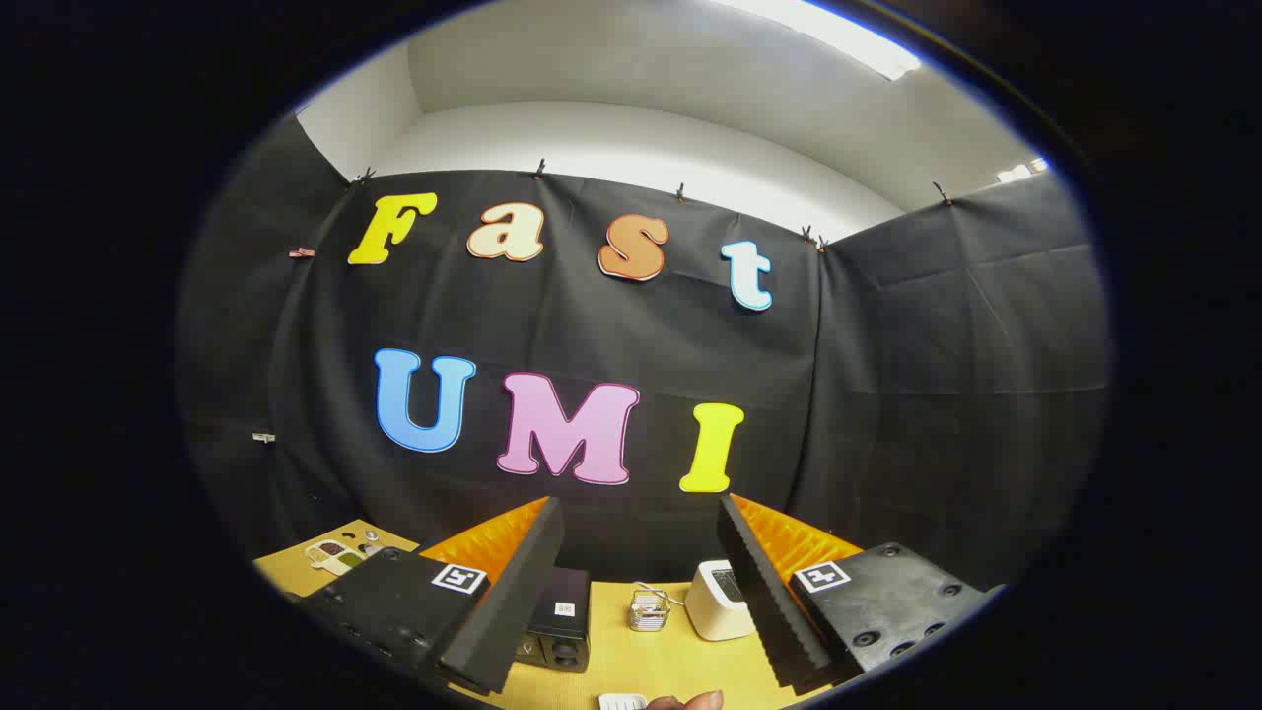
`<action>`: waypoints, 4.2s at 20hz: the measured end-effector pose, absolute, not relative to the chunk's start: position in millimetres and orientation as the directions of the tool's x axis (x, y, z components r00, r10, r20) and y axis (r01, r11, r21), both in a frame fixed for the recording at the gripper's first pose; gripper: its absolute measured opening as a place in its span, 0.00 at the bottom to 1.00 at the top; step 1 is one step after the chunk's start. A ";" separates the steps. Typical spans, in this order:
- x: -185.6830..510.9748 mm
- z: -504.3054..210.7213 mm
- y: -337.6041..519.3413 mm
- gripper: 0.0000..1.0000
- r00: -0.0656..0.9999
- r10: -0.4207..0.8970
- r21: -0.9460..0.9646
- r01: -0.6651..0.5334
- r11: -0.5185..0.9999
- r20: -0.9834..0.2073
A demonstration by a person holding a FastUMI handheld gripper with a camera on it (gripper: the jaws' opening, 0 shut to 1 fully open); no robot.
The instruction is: Open the toaster oven, put the food inside, and close the toaster oven door.
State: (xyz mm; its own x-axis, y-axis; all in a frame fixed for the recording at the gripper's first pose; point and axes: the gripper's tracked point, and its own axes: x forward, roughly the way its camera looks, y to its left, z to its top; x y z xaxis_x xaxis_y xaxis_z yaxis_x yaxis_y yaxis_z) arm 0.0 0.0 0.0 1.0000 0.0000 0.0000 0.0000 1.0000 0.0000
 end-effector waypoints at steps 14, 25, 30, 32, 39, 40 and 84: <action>-1.5 1.2 8.5 0.97 1.000 0.016 -0.017 -0.016 1.000 0.008; 0.2 -5.8 22.6 0.97 0.999 0.034 0.002 -0.034 0.999 -0.003; 5.0 -22.3 60.5 0.97 0.997 0.074 0.006 -0.074 0.997 -0.024; 10.3 -29.9 83.1 0.97 0.995 0.100 0.008 -0.099 0.995 -0.031; 28.5 -67.1 162.1 0.97 0.985 0.153 0.078 -0.147 0.986 -0.075; 30.4 -75.2 171.0 0.97 0.984 0.158 0.085 -0.150 0.985 -0.086; 1.4 -351.6 263.2 0.98 0.831 0.150 0.160 -0.074 0.984 -0.536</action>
